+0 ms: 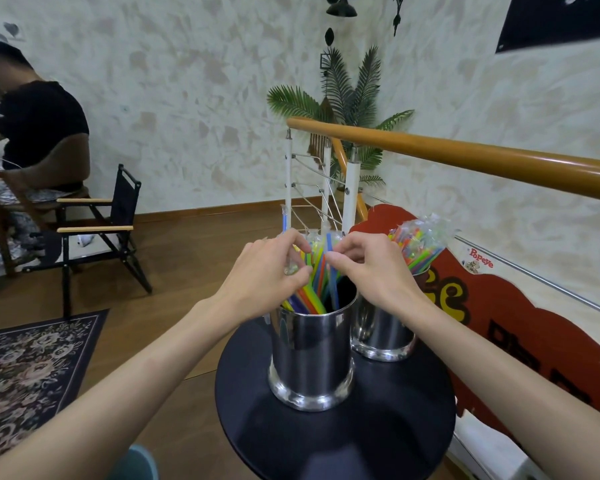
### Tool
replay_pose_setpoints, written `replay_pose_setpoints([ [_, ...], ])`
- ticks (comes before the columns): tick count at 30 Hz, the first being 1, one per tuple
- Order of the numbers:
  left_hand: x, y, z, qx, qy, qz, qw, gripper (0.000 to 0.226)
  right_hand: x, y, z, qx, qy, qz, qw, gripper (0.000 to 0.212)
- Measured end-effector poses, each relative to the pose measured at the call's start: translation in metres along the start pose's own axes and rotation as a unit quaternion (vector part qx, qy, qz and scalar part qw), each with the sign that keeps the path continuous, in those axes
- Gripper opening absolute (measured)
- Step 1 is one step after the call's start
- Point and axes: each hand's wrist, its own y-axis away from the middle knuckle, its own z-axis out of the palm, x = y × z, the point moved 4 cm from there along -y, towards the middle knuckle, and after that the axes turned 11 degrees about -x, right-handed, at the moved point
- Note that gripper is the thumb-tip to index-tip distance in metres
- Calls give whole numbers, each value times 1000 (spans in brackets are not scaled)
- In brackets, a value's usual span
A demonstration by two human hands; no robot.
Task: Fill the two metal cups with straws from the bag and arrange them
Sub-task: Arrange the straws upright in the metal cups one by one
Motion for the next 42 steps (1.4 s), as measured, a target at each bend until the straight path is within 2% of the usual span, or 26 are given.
replay_pose_setpoints([
  [2, 0, 0, 1, 12, 5, 4, 1000, 25, 0, 2, 2, -19, -29, 1, 999, 10],
  [4, 1, 2, 1, 16, 22, 11, 1000, 31, -3, 6, 10, -76, -51, -8, 996, 9],
  [7, 2, 4, 0, 32, 27, 39, 998, 19, -3, 13, 19, -156, -98, -13, 983, 21],
  [8, 2, 6, -1, 41, 8, 48, 998, 14, -2, 14, 17, -156, -114, -11, 981, 24],
  [10, 3, 8, -4, 50, -49, 58, 996, 9, 2, 13, 8, -105, -110, -3, 988, 22],
  [12, 3, 9, -5, 53, -89, 62, 993, 7, 8, 12, -5, -26, -42, 12, 999, 19],
  [14, 5, 8, -5, 54, -115, 68, 990, 6, 11, 12, -12, 7, 28, 37, 999, 25],
  [16, 7, 8, -4, 59, -154, 68, 984, 10, 17, 11, -11, -4, 65, 75, 995, 37],
  [20, 10, 10, -2, 74, -199, 24, 977, 33, 25, 7, -6, -30, 76, 126, 989, 53],
  [24, 6, 11, 3, 11, -165, -20, 986, 44, 27, -1, 2, -59, 75, 145, 985, 59],
  [27, 3, 13, 7, 8, -143, -16, 990, 40, 24, -5, 5, -53, 76, 141, 986, 54],
  [31, -2, 16, 11, 23, -118, -10, 993, 32, 22, -6, 5, -31, 78, 117, 990, 36],
  [35, -7, 15, 14, 26, -112, -12, 993, 21, 25, -4, 4, -27, 52, 97, 994, 32],
  [39, -7, 8, 11, 6, -94, -25, 995, 35, 24, -2, 5, -43, 27, 66, 996, 24],
  [42, -5, 1, 7, -22, -78, -64, 995, 50, 23, -2, 6, -56, 21, 40, 997, 17],
])
